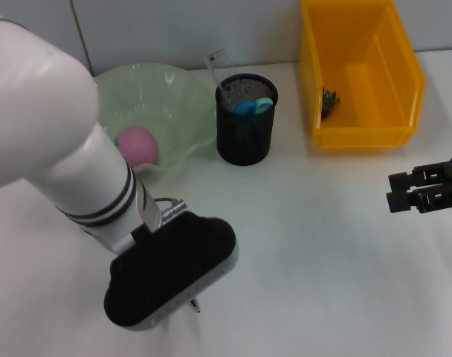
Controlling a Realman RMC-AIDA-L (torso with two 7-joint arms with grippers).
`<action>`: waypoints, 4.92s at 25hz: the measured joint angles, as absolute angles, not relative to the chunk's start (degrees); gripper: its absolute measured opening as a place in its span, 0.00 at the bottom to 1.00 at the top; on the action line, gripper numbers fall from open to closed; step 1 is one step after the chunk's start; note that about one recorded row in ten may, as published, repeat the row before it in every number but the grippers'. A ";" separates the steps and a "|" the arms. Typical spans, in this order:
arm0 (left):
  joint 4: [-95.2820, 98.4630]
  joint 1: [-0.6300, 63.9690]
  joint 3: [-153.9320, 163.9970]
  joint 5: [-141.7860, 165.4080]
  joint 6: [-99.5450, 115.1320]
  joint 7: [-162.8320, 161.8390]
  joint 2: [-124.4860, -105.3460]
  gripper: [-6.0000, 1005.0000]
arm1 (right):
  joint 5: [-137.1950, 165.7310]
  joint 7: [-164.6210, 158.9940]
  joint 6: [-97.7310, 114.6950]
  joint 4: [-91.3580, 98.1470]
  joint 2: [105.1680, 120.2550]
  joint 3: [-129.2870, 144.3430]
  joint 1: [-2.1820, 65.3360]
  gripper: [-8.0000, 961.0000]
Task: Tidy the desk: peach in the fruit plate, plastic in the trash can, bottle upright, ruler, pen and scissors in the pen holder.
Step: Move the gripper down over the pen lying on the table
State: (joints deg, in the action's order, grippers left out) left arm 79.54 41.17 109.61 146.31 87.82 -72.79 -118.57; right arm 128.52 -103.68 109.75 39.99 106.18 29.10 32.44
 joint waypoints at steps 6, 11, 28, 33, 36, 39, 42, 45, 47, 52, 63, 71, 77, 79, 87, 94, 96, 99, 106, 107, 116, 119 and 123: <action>80.09 40.80 102.81 141.22 89.48 -72.86 -118.72 0.11 | 128.61 -103.68 109.74 39.99 106.16 29.09 32.45 0.79; 79.91 40.09 97.51 136.67 90.15 -72.84 -118.73 0.10 | 128.71 -103.68 109.89 39.99 106.14 29.09 32.37 0.79; 82.15 39.35 105.28 137.62 89.55 -74.14 -118.85 0.08 | 129.38 -104.10 110.66 40.16 106.17 29.18 32.10 0.79; 82.52 39.56 109.62 138.95 86.78 -72.88 -118.84 0.11 | 129.38 -104.10 110.58 40.17 106.23 29.18 31.99 0.79; 82.04 39.58 111.15 139.41 84.88 -71.15 -118.91 0.18 | 129.38 -103.94 110.29 40.17 106.25 29.17 31.95 0.79; 81.49 39.62 114.54 139.98 81.09 -67.59 -119.07 0.27 | 129.38 -103.89 110.31 40.17 106.25 29.17 31.98 0.79; 80.77 39.96 116.64 140.01 78.84 -66.38 -119.12 0.42 | 129.38 -103.83 110.47 40.17 106.26 29.17 32.13 0.79; 78.13 41.85 119.12 139.99 75.97 -66.07 -119.16 0.55 | 129.38 -103.74 110.72 40.34 106.26 29.37 32.24 0.79; 76.88 42.88 119.74 139.90 75.49 -66.37 -119.17 0.57 | 129.38 -103.69 110.72 40.41 106.29 29.53 32.27 0.79; 73.79 46.09 122.01 139.45 73.49 -67.42 -119.18 0.55 | 129.38 -103.03 110.74 40.62 106.42 30.07 32.38 0.79; 70.12 50.79 125.09 138.75 72.05 -70.60 -119.18 0.53 | 129.42 -102.92 110.74 41.15 106.43 31.76 33.22 0.79; 68.93 51.78 125.58 138.58 71.66 -70.90 -119.18 0.50 | 129.46 -102.91 110.74 41.41 106.43 32.18 33.42 0.79; 68.22 52.49 125.84 138.50 71.65 -71.22 -119.18 0.46 | 129.46 -102.91 110.74 41.40 106.43 32.40 33.75 0.79; 68.06 52.58 125.90 138.38 71.52 -71.22 -119.18 0.45 | 129.46 -102.91 110.73 41.39 106.43 32.72 33.83 0.79; 67.16 53.08 126.54 137.51 70.47 -71.18 -119.18 0.44 | 129.46 -102.90 110.53 41.39 106.51 32.87 33.88 0.79; 66.56 53.12 127.01 137.19 69.27 -70.82 -119.18 0.43 | 129.46 -102.34 110.47 41.31 106.52 32.87 33.90 0.79; 66.40 53.16 127.03 137.13 69.16 -70.80 -119.18 0.42 | 129.46 -102.33 110.46 41.34 106.52 32.87 33.95 0.79; 66.03 53.22 127.03 137.09 68.88 -70.72 -119.18 0.40 | 129.43 -102.32 110.33 41.37 106.52 32.87 34.00 0.79; 65.34 53.71 127.03 136.80 68.71 -70.72 -119.18 0.27 | 129.31 -102.30 110.33 41.37 106.52 32.87 34.02 0.79; 65.23 53.81 127.04 136.75 68.71 -70.78 -119.18 0.26 | 129.24 -102.30 110.38 41.38 106.52 32.87 34.02 0.79; 65.11 54.11 127.33 136.64 68.55 -71.27 -119.18 0.21 | 129.24 -102.25 110.61 41.40 106.52 32.87 34.05 0.79; 65.05 54.18 127.63 136.60 68.49 -71.42 -119.18 0.20 | 129.24 -102.12 110.64 41.40 106.52 32.87 34.07 0.79; 65.04 54.26 127.96 136.51 68.15 -71.66 -119.18 0.19 | 129.24 -102.01 110.67 41.40 106.52 32.87 34.16 0.79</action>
State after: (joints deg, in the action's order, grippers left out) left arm 65.04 54.26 127.96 136.51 68.15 -71.66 -119.18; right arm 129.24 -102.01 110.67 41.40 106.52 32.87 34.16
